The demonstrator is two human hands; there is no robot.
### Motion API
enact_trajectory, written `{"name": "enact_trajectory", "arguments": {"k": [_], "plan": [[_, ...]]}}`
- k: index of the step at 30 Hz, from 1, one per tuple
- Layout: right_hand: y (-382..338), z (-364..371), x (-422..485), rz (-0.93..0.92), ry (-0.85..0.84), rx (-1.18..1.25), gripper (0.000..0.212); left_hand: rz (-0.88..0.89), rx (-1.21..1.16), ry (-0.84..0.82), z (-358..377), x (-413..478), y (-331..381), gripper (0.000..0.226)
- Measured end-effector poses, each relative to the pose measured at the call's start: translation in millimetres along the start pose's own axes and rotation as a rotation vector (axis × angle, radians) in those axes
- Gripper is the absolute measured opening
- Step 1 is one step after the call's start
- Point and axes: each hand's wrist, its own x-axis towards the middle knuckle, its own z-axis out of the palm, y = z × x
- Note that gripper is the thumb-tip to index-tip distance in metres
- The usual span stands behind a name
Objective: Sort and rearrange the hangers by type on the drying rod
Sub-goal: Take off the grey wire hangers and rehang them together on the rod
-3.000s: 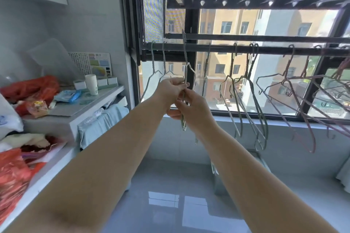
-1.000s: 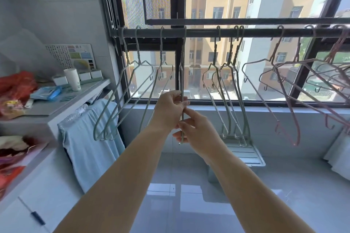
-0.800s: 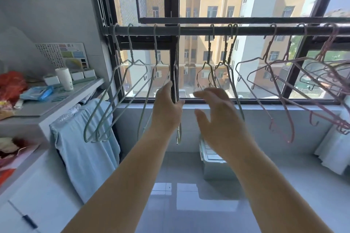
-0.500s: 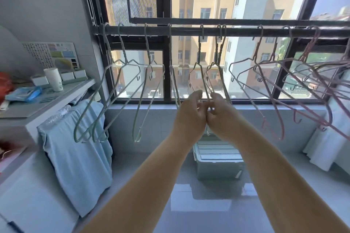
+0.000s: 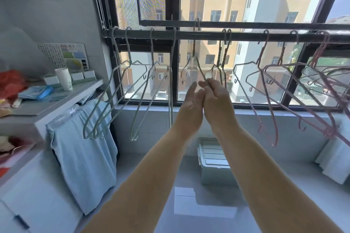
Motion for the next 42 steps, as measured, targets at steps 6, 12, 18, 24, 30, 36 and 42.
{"name": "enact_trajectory", "arguments": {"k": [6, 12, 18, 24, 30, 36, 42], "plan": [[5.6, 14.9, 18.4, 0.068, -0.073, 0.017, 0.02, -0.1, 0.1, 0.046, -3.1, -3.1, -18.0, 0.049], [63.7, 7.1, -19.3, 0.232, -0.146, 0.055, 0.012, -0.223, 0.19, 0.017, -1.1, -24.1, -67.8, 0.061], [117.9, -43.4, -74.8, 0.402, -0.093, -0.019, 0.021, -0.335, 0.335, -0.016, -19.4, -27.3, -116.3, 0.072], [125.7, -112.5, -105.4, 0.523, -0.046, 0.031, 0.013, -0.355, 0.571, -0.109, -51.0, -19.4, -138.0, 0.069], [131.7, -158.4, -121.9, 0.568, -0.043, 0.156, 0.01, -0.365, 0.794, -0.342, -91.0, -20.9, -177.3, 0.035], [169.3, -164.9, -118.0, 0.474, 0.263, -0.258, 0.028, -0.332, 0.611, -0.317, -103.7, -32.2, -186.1, 0.022], [184.3, -115.0, -143.6, 0.327, 0.017, -0.638, 0.044, -0.342, 0.531, -0.239, -94.6, -47.4, -194.3, 0.017]]}}
